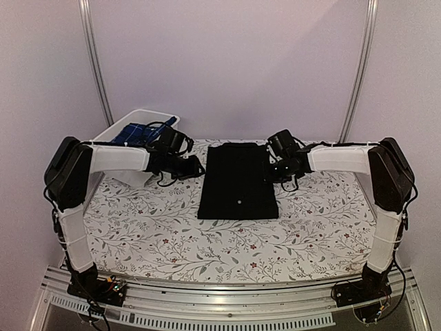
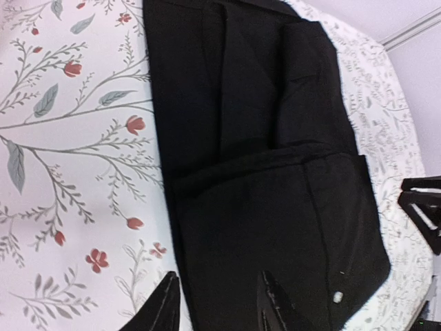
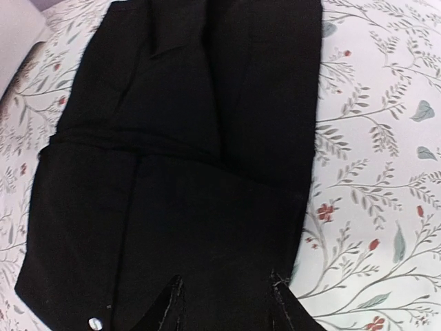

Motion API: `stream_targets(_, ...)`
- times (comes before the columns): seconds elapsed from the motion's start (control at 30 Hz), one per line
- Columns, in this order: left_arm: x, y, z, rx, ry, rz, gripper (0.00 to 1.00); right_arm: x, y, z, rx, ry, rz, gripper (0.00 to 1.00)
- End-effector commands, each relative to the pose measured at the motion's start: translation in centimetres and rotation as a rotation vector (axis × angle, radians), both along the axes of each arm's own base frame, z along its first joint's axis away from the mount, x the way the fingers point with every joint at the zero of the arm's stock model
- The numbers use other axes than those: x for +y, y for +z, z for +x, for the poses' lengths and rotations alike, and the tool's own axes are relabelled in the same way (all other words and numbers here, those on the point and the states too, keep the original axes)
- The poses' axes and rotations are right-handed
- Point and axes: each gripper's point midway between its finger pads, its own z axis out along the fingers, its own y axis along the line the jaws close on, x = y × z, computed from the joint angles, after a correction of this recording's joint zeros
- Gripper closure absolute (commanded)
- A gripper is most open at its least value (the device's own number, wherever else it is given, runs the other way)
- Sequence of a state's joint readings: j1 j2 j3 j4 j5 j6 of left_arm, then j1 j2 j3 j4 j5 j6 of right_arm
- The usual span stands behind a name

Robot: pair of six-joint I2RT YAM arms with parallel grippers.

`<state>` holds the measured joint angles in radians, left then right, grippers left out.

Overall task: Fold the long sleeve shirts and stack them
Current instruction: Smooth out the 2/3-rectangle-folded shirt at the center of the board, then pick up the 2/3-rectangle-folded shirt from the center of the board.

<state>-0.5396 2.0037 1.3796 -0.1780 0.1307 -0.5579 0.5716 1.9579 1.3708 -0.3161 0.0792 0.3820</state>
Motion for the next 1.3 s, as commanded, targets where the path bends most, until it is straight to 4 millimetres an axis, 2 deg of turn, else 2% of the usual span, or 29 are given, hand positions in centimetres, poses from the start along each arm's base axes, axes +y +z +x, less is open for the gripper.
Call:
stream_targets(0.0, -1.6, 0.7, -4.9, 0.054, -0.082, -0.124, 0.67, 3.1, -0.5, -4.8, 0.066, 0.088, 0.030, 0.65)
stream_targets(0.1, -3.0, 1.2, -7.5, 0.055, -0.158, -0.240, 0.71, 3.6, -1.7, -7.1, 0.113, 0.105, 0.084, 0.74)
stream_targets(0.23, -4.2, -1.6, -10.0, 0.128, -0.198, -0.252, 0.75, 2.3, -3.8, -9.1, 0.164, 0.070, 0.088, 0.79)
stream_targets(0.4, -3.4, -5.1, -12.6, 0.215, -0.171, -0.236, 0.80, 0.5, -5.0, -11.3, 0.196, 0.041, 0.086, 0.79)
stream_targets(0.63, -1.2, -7.2, -15.1, 0.268, -0.129, -0.186, 0.82, -1.1, -5.8, -13.4, 0.223, 0.022, 0.084, 0.79)
stream_targets(0.7, -0.7, -7.2, -15.5, 0.274, -0.123, -0.172, 0.82, -1.4, -5.8, -13.7, 0.226, 0.018, 0.082, 0.78)
stream_targets(0.9, 0.6, -4.1, -15.8, 0.214, -0.105, -0.161, 0.79, -2.2, -4.3, -14.6, 0.205, 0.004, 0.114, 0.73)
stream_targets(0.97, 1.2, -3.8, -15.9, 0.207, -0.097, -0.152, 0.77, -2.2, -4.2, -14.8, 0.206, 0.004, 0.120, 0.72)
stream_targets(1.27, 1.1, -5.5, -16.8, 0.244, -0.141, -0.155, 0.75, -2.7, -5.4, -15.0, 0.225, -0.001, 0.140, 0.72)
